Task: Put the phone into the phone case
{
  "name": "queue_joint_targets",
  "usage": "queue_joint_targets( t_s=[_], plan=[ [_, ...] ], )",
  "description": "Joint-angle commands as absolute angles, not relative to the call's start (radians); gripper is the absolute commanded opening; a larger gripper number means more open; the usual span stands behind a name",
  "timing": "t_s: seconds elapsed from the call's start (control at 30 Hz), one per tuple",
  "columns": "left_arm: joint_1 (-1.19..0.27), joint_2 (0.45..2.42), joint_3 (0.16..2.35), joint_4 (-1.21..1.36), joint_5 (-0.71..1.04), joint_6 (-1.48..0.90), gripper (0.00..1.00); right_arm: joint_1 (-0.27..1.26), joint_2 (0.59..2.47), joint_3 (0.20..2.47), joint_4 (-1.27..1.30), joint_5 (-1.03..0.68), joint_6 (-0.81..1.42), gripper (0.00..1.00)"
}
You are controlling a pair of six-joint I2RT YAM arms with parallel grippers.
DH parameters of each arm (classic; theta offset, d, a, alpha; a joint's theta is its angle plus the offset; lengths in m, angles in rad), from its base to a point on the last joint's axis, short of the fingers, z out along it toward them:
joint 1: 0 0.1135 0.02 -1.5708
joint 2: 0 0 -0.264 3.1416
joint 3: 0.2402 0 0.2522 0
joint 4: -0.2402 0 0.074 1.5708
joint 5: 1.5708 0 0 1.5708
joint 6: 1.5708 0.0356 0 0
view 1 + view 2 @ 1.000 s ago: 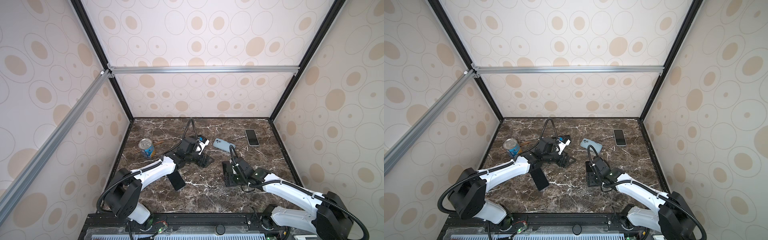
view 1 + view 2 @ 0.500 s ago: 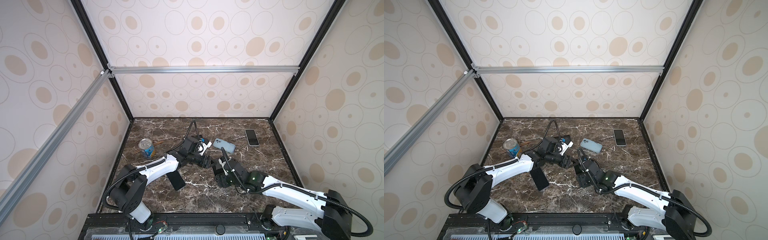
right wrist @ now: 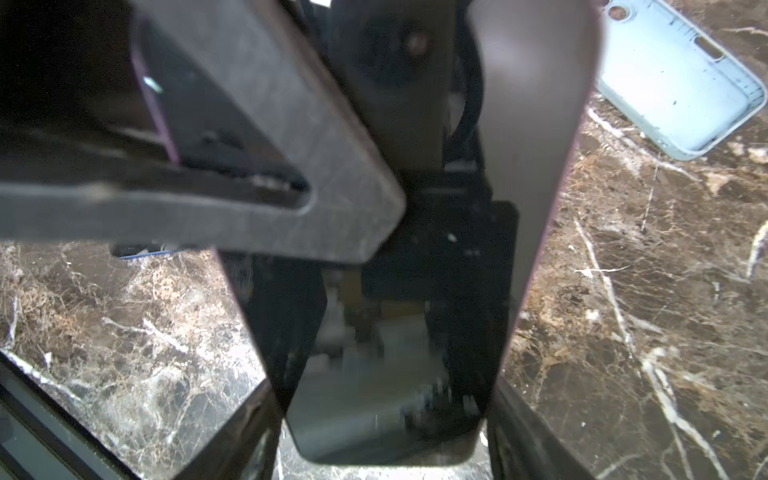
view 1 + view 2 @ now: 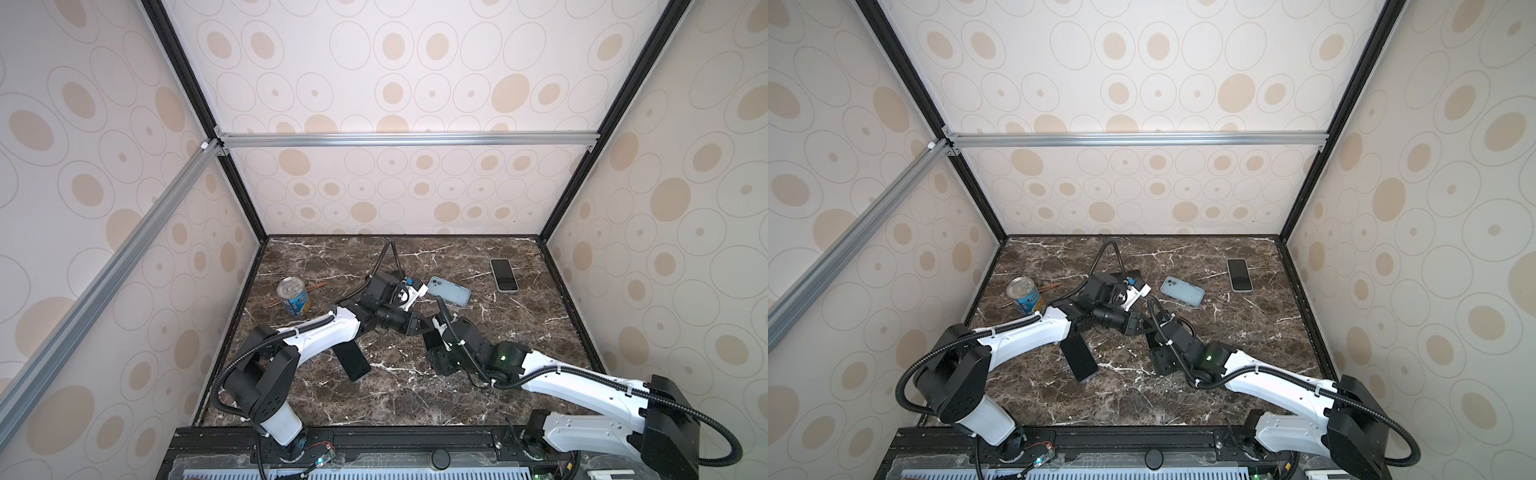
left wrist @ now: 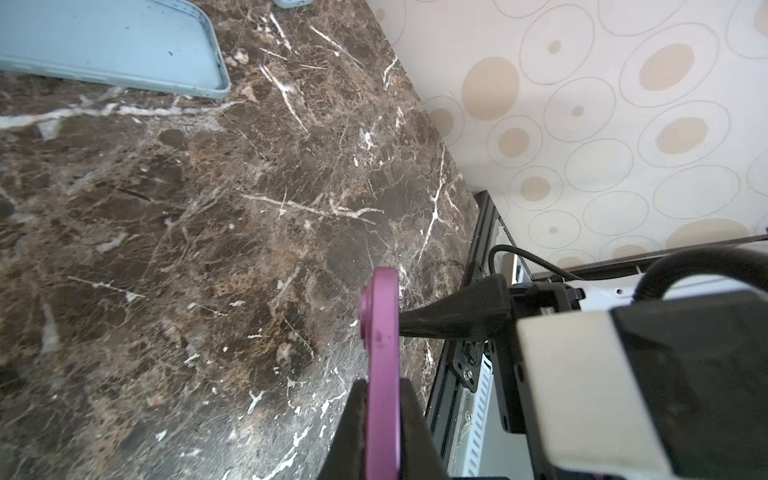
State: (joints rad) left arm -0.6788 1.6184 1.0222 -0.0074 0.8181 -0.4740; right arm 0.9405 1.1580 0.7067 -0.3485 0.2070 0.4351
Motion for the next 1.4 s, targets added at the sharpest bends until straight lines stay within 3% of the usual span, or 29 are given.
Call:
queue_joint_targets(
  t_s=[0.0,0.07,0.1,0.2,0.3,0.43,0.67,0.9,1.07,1.23,1.37],
  plan=[
    [-0.672,1.632,1.048,0.014,0.840,-0.492,0.05,0.950,1.128,0.733,-0.307,0.244,0.426,0.37],
    [-0.668,1.629,1.046,0.026,0.844,-0.498,0.00,0.950,1.122,0.731,-0.305,0.246,0.431,0.40],
    [-0.664,1.628,1.045,0.035,0.849,-0.501,0.00,0.950,1.116,0.731,-0.303,0.246,0.433,0.49],
    [-0.647,1.605,1.034,0.076,0.850,-0.518,0.00,0.950,1.091,0.737,-0.304,0.253,0.441,1.00],
    [-0.616,1.535,0.988,0.196,0.848,-0.545,0.00,0.950,1.029,0.736,-0.276,0.261,0.453,0.99],
    [-0.562,1.355,0.830,0.554,0.814,-0.633,0.00,0.949,0.897,0.707,-0.152,0.243,0.436,0.99],
    [-0.499,1.119,0.626,1.038,0.753,-0.774,0.00,0.946,0.698,0.519,0.415,0.193,0.322,1.00],
    [-0.460,1.069,0.529,1.497,0.729,-1.008,0.00,0.946,0.822,0.681,0.462,-0.028,0.183,0.69],
    [-0.439,1.104,0.483,1.787,0.703,-1.136,0.00,0.945,0.934,0.762,0.567,-0.218,0.184,0.64],
    [-0.433,1.107,0.486,1.842,0.718,-1.169,0.00,0.946,0.992,0.805,0.610,-0.285,0.182,0.61],
    [-0.434,1.096,0.488,1.842,0.722,-1.179,0.00,0.946,0.992,0.805,0.635,-0.324,0.186,0.45]
  ],
)
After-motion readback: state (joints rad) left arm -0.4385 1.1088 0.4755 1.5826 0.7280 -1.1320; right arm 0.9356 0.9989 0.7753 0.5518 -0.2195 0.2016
